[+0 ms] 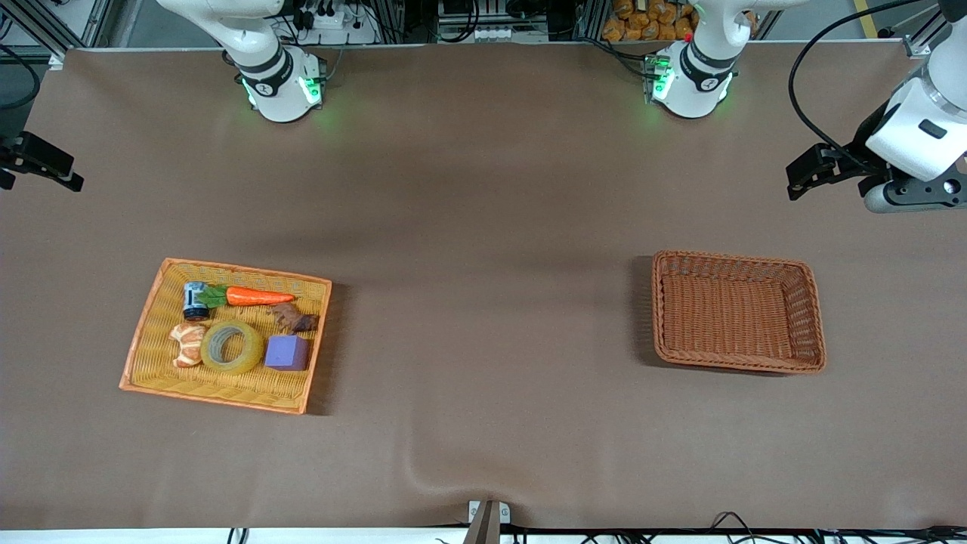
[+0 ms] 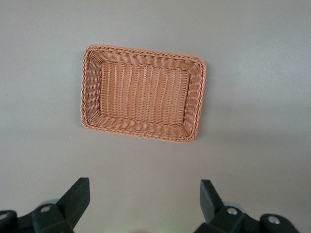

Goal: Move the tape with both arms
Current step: 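Move the right gripper toward the tape roll in the orange tray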

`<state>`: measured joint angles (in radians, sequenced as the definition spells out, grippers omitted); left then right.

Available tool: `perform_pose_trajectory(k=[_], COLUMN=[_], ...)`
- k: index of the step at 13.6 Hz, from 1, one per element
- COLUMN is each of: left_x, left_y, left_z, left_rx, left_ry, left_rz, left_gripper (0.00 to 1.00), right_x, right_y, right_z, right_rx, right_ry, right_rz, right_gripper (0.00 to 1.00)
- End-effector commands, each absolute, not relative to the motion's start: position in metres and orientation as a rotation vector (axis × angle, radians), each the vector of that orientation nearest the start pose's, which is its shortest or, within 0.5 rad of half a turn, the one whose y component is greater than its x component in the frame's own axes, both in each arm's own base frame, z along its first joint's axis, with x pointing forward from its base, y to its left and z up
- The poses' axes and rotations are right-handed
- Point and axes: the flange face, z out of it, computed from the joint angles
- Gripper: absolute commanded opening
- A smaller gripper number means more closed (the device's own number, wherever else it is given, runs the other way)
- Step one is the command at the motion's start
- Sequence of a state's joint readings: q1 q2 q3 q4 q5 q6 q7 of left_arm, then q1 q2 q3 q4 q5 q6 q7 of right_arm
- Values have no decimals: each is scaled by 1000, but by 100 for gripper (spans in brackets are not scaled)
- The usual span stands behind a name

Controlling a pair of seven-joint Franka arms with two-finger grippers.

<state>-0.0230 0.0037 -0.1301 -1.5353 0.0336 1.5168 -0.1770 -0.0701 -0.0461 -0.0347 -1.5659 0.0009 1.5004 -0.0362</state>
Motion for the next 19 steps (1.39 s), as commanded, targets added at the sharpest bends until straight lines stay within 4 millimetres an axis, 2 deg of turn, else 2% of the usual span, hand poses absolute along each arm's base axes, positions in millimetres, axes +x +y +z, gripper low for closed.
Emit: perform_pose_trajectory(k=[1,6,7,8,11,12,16,17,19], left_x=[545,546,547,549,550,550,549,550,550], left_y=[-77,-75,-67,-67,-67,-68,-68,-68,-68], left_z=[640,638,637,634,632,632,631,631,631], left_rx=[-3113,-3109,-3109,-3107,-3107,-3107,-3107,-3106,-3108], left_ry=[-34,-34,-55,-55,-53,-51,-48,-48,-48], left_rz=[48,64,67,76,79,79,84,86,86], left_gripper=[100,100,100,100,100,100,100,100,100], right_x=[524,522,522,523,527,532,567,574,594], right_y=[-50,-48,-48,-47,-46,-40,4,12,11], right_z=[646,647,647,646,642,637,585,567,517], right_rx=[-3103,-3102,-3100,-3102,-3100,-3102,-3106,-3106,-3094], right_ry=[189,194,194,189,177,152,-68,-116,-209], right_rz=[45,65,67,70,70,63,78,80,151], right_gripper=[100,100,100,100,100,100,100,100,100])
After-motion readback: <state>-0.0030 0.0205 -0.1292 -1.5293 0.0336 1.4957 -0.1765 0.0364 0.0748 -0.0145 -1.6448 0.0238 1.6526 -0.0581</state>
